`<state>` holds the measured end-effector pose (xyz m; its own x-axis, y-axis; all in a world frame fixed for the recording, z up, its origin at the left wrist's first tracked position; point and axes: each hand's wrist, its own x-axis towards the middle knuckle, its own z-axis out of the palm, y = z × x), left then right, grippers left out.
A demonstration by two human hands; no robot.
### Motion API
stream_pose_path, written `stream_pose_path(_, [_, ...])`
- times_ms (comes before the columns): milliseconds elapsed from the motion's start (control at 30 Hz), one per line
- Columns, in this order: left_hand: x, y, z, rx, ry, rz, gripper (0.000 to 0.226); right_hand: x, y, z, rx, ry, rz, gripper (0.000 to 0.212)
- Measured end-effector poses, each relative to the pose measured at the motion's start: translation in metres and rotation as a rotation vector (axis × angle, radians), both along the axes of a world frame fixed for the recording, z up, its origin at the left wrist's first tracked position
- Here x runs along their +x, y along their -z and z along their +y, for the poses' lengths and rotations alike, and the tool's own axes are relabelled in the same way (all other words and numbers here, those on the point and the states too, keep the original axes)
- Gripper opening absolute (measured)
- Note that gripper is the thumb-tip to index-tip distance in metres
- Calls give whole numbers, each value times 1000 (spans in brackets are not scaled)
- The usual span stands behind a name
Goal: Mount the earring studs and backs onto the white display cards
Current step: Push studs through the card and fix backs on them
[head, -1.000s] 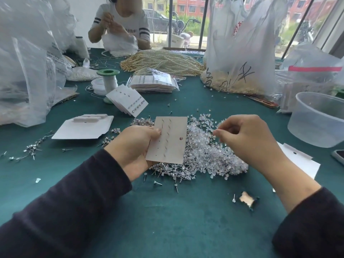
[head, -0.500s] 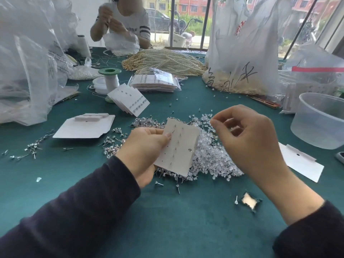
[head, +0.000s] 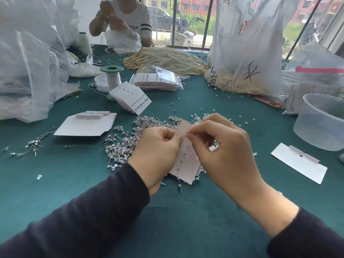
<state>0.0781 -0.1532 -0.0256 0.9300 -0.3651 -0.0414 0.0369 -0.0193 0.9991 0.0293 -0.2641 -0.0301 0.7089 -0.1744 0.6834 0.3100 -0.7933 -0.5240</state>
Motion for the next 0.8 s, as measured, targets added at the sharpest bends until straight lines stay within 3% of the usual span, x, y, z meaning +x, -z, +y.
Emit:
stream_pose_path(600, [-2, 1, 3, 80, -13, -153, 24, -1, 8, 8, 12, 28, -27, 8])
stream_pose_path(800, [-2, -3, 4, -13, 29, -51, 25, 0, 2, 4, 48, 13, -13, 8])
